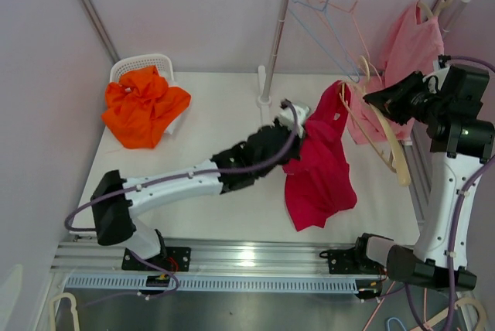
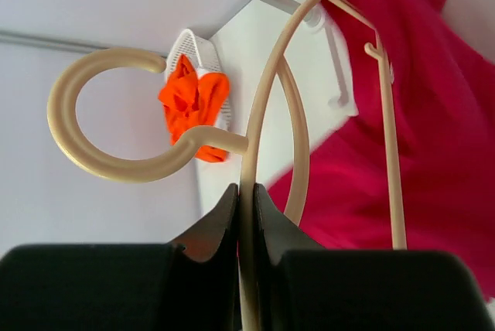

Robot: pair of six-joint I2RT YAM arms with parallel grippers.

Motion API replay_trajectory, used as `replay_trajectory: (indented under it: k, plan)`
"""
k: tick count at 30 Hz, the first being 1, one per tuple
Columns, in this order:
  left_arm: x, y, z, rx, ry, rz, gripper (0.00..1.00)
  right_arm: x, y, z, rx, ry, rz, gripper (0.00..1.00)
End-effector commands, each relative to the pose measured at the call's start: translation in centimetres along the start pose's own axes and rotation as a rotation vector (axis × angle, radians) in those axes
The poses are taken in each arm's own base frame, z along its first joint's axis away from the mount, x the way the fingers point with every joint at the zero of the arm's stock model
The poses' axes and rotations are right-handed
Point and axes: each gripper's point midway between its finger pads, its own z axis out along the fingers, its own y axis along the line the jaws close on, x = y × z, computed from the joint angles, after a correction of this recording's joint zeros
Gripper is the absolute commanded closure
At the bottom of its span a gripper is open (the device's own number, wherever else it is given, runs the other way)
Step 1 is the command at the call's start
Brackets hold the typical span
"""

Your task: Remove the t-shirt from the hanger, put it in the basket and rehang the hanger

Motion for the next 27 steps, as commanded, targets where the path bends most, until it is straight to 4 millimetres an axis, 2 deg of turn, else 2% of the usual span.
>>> replay_trajectory:
  k: [1, 2, 3, 4, 5, 6, 7, 8, 9, 10, 11, 12, 13, 14, 17, 18, 19, 20, 21, 23, 26, 27]
  plan:
    - [-7.1, 5.5, -3.1, -0.079, 0.025, -0.270, 0.99, -0.5, 0.6, -2.2, -0.018, -0.129, -0.289, 1.00]
    - [-8.1, 6.5, -3.5, -0.082, 0.023, -0.291, 0.99, -1.0, 0.6, -2.4, -0.024, -0.183, -0.313, 1.00]
    - [-10.7, 7.2, -4.2, -0.074, 0.003, -0.310, 0.99, -0.8, 0.3, -3.1, -0.025, -0.243, -0.334, 1.00]
    - [-11.5, 8.9, -4.4, -0.096, -0.002, -0.314, 0.99, -2.2, 1.3, -3.6, -0.064, -0.336, -0.380, 1.00]
    - [-12.5, 9.2, -4.7, -0.085, -0.005, -0.311, 0.99, -2.7, 1.2, -4.0, -0.061, -0.392, -0.392, 1.00]
    - [-15.9, 9.7, -5.7, -0.079, -0.042, -0.312, 0.99, -3.9, 0.1, -4.4, -0.007, -0.480, -0.389, 1.00]
    - [-16.1, 10.7, -6.0, -0.080, -0.014, -0.285, 0.99, -4.9, 0.4, -4.8, -0.005, -0.540, -0.396, 1.00]
    - [-17.7, 10.8, -6.1, -0.060, -0.045, -0.270, 0.99, -5.7, 0.1, -4.9, 0.024, -0.570, -0.389, 1.00]
    - [-21.8, 10.9, -7.1, -0.032, -0.104, -0.263, 0.99, -6.8, 0.5, -5.7, 0.050, -0.618, -0.381, 1.00]
    - [-22.9, 11.9, -7.3, -0.036, -0.105, -0.266, 0.99, -7.2, -0.4, -4.6, 0.098, -0.578, -0.357, 1.00]
    - [-23.7, 11.9, -7.2, -0.016, -0.101, -0.259, 0.99, -7.6, -0.1, -4.4, 0.101, -0.567, -0.346, 1.00]
    - [-29.8, 10.7, -10.7, 0.076, -0.224, -0.239, 0.99, -7.7, 0.2, -4.1, 0.098, -0.551, -0.332, 1.00]
    - [-29.4, 11.4, -8.9, 0.067, -0.204, -0.220, 0.99, -7.8, 1.2, -3.6, 0.066, -0.510, -0.329, 1.00]
    - [-31.7, 11.3, -10.1, 0.087, -0.267, -0.207, 0.99, -7.5, 1.7, -3.2, 0.041, -0.482, -0.321, 1.00]
    - [-35.9, 12.5, -12.0, 0.105, -0.427, -0.178, 0.99, -7.0, 2.9, -3.1, -0.008, -0.437, -0.314, 1.00]
    - [-34.8, 12.6, -11.0, 0.118, -0.411, -0.169, 0.99, -6.9, 3.0, -3.2, -0.013, -0.440, -0.317, 1.00]
    - [-37.0, 13.2, -14.0, 0.104, -0.506, -0.126, 0.99, -7.3, 3.3, -3.6, -0.020, -0.465, -0.331, 1.00]
    - [-38.1, 13.7, -14.2, 0.089, -0.594, -0.095, 0.99, -7.7, 3.0, -3.8, -0.001, -0.498, -0.342, 1.00]
    - [-37.5, 15.1, -13.9, 0.028, -0.613, -0.041, 0.99, -8.2, 2.8, -4.1, 0.015, -0.524, -0.360, 1.00]
    - [-40.6, 15.7, -17.1, -0.009, -0.776, 0.034, 0.99, -9.2, 3.1, -4.8, 0.031, -0.576, -0.380, 1.00]
    - [-43.5, 17.3, -19.6, -0.095, -0.927, 0.163, 0.99, -9.7, 4.6, -5.7, -0.014, -0.598, -0.409, 1.00]
    - [-44.2, 18.4, -20.3, -0.149, -0.956, 0.224, 0.99, -9.8, 5.1, -5.6, -0.034, -0.591, -0.412, 1.00]
